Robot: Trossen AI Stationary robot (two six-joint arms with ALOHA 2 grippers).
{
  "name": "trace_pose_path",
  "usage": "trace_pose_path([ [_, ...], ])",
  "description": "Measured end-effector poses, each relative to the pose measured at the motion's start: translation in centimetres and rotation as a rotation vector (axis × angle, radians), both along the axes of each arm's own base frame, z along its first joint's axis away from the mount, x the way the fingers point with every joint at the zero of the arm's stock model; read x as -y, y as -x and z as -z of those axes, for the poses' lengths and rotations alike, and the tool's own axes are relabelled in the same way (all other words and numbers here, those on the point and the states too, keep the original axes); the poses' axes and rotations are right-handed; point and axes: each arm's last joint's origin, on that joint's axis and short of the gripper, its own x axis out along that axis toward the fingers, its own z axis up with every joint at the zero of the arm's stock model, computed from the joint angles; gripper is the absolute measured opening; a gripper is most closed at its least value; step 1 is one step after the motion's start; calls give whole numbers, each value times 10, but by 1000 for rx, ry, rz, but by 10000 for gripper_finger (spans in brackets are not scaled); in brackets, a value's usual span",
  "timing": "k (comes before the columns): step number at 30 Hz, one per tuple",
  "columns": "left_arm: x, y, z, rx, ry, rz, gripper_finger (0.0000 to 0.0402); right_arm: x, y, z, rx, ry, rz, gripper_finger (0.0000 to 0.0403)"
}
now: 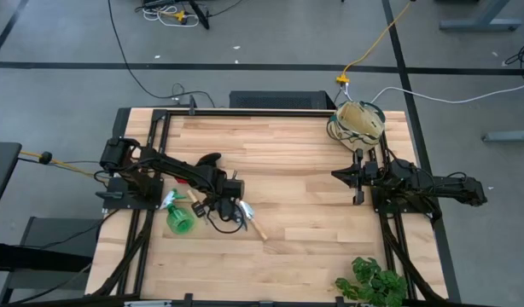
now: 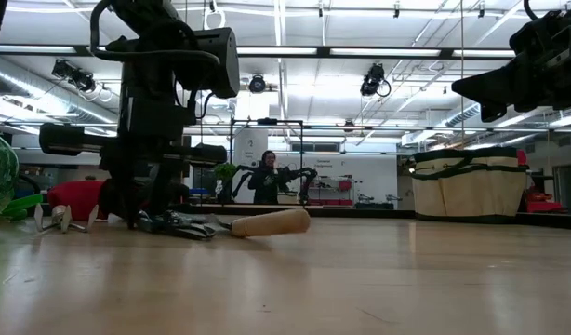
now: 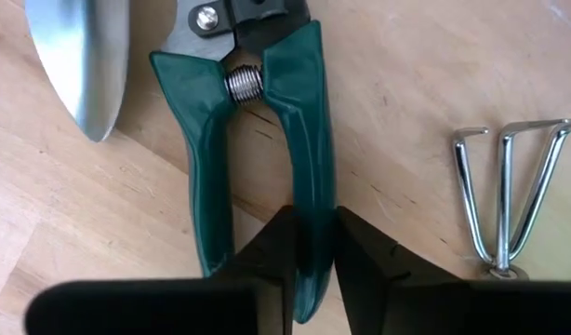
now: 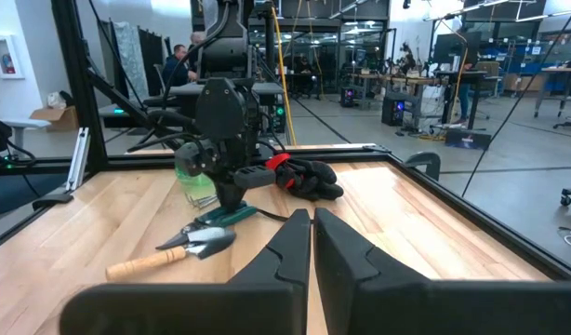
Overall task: Pick & Place Garden tools in Gardening bag
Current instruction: Put the shear scissor into the gardening bag
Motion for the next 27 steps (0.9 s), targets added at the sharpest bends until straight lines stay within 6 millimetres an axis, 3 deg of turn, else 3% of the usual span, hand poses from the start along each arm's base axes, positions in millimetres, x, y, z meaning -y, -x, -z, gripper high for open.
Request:
trace_pose_path([
  [11, 1, 2, -10, -78, 2, -7, 56, 0, 0, 0, 0, 0, 0, 21],
  [27, 2, -21, -60, -26, 6, -59, 56, 0, 0, 0, 0, 0, 0, 21],
])
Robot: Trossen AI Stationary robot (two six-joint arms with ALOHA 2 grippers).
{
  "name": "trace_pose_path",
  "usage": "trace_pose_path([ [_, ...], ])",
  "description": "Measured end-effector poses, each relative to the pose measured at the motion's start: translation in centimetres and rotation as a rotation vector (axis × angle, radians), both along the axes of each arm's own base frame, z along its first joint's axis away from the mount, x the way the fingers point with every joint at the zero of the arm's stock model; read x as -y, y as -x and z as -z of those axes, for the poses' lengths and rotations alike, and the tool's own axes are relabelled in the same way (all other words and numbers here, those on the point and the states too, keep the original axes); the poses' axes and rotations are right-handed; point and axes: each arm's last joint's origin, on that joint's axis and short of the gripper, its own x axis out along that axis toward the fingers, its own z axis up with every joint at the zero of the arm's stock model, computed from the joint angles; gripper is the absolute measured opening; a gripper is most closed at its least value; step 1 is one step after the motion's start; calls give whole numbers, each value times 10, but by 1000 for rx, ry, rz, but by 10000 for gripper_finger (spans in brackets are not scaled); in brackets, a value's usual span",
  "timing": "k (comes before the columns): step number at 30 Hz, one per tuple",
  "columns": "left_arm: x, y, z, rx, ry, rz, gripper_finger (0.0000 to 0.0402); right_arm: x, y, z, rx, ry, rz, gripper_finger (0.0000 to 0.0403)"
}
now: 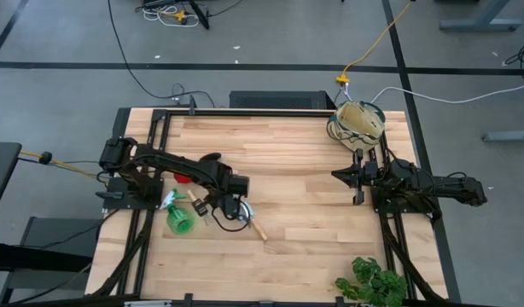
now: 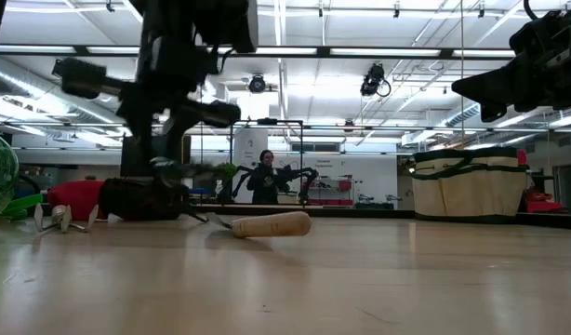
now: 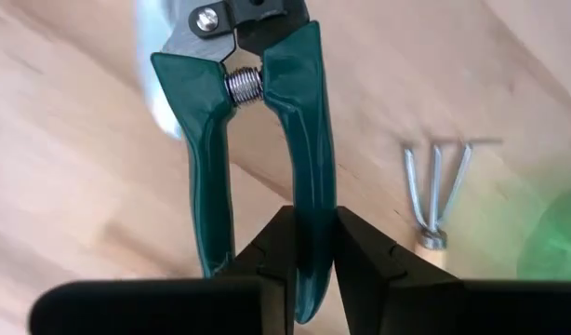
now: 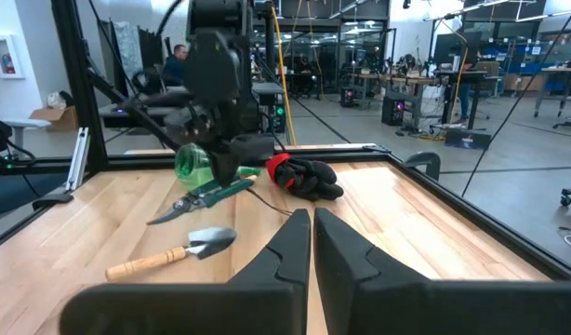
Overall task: Pick & Place Garden tools in Gardening bag
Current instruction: Put the shear scissor into the gardening bag
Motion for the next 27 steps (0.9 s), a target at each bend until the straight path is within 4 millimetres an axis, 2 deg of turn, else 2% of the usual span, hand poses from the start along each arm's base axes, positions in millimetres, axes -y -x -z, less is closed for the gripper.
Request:
trace_pose_path([
  [8, -7, -20, -35, 128, 17, -75, 56, 0, 0, 0, 0, 0, 0, 21],
  [19, -43, -39, -83, 287, 46, -374, 56, 0, 0, 0, 0, 0, 0, 21],
  [27, -62, -46, -113, 412, 72, -476, 56, 0, 0, 0, 0, 0, 0, 21],
])
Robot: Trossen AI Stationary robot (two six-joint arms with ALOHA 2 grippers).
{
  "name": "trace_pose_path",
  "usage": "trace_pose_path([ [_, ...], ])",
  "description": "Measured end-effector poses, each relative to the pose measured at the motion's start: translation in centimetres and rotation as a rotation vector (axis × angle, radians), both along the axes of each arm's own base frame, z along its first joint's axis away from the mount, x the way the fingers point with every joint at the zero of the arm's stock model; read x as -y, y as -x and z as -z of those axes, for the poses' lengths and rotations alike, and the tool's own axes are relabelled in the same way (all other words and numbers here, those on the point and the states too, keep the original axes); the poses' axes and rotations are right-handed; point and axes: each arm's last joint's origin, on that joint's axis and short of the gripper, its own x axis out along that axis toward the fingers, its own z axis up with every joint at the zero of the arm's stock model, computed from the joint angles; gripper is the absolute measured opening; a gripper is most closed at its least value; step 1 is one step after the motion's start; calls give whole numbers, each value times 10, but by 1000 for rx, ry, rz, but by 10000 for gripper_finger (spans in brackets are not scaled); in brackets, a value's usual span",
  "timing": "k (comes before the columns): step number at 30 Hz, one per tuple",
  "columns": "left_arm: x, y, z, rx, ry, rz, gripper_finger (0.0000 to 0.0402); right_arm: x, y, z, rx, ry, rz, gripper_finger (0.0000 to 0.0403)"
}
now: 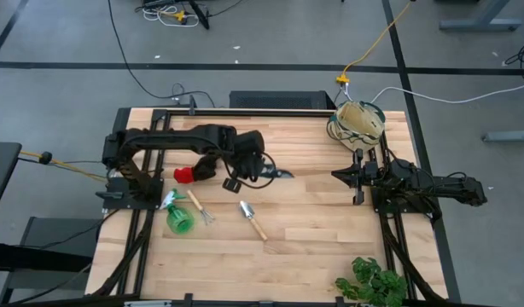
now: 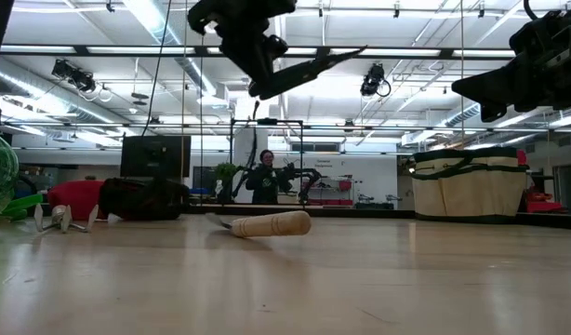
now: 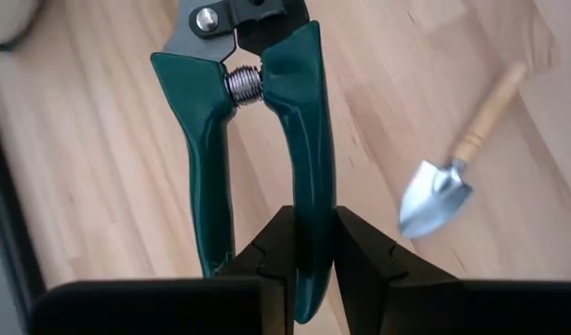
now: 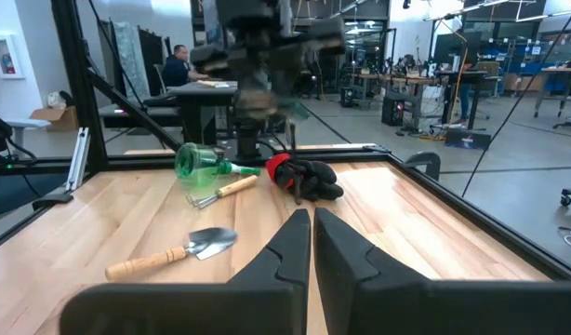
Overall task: Pick & Place Garden tools in Gardening bag
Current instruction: Put the shear scissor into the gardening bag
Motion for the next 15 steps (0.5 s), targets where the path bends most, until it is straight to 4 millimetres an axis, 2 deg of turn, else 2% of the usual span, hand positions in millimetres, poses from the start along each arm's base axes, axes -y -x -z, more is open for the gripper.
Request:
trace_pose_path([
  [9, -10, -6, -22, 123, 48, -47, 56, 0, 0, 0, 0, 0, 1, 21],
  [15, -8, -8, -25, 157, 138, -75, 56, 0, 0, 0, 0, 0, 0, 21],
])
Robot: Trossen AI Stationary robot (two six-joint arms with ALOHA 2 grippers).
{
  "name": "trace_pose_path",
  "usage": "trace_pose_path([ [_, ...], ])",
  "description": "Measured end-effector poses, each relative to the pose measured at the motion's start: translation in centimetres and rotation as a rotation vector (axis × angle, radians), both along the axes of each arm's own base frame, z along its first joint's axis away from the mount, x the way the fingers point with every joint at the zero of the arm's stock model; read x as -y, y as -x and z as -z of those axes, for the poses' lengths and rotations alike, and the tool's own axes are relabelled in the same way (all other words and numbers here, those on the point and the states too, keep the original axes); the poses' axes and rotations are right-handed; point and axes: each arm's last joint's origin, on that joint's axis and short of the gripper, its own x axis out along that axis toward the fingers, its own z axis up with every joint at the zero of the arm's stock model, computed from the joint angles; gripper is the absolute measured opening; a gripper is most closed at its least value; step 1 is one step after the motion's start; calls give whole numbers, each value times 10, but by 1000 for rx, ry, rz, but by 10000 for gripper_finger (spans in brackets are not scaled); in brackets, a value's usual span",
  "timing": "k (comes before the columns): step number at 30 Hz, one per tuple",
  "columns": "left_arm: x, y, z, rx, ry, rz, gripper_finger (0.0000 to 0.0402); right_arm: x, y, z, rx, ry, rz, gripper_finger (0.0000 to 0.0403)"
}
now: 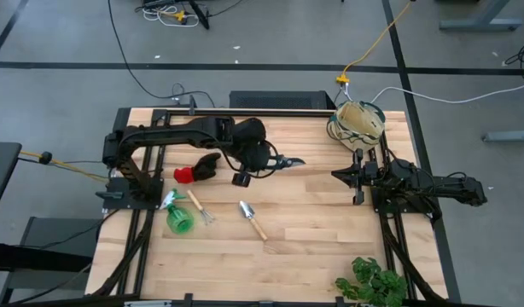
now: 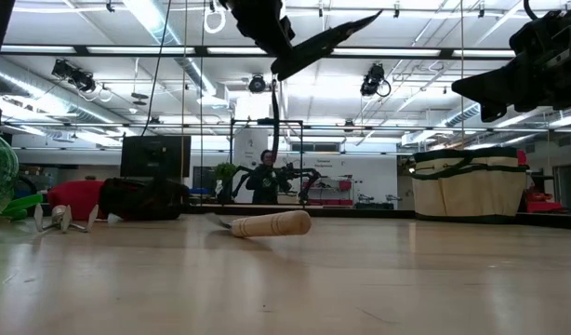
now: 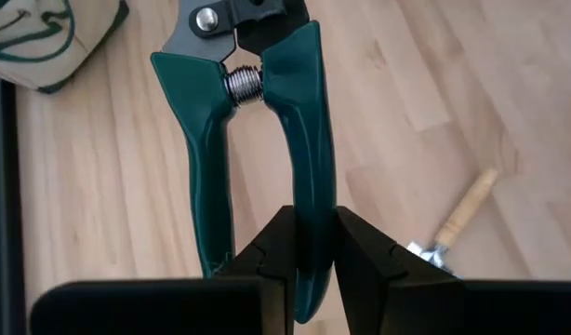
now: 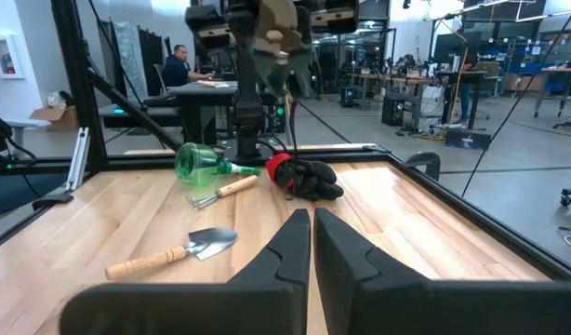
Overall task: Pick & Place Garden tools in Gardening bag
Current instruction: Put the shear scissor into the gardening bag
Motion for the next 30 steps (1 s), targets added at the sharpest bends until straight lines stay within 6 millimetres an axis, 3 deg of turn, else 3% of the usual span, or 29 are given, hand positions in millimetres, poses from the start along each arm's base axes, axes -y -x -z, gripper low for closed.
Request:
trace_pose_path([
  [22, 6, -16, -15, 213, 135, -49, 56, 0, 0, 0, 2, -2, -1, 21],
  [30, 6, -16, -15, 212, 147, -61, 57, 0, 0, 0, 13, -127, -4, 21],
])
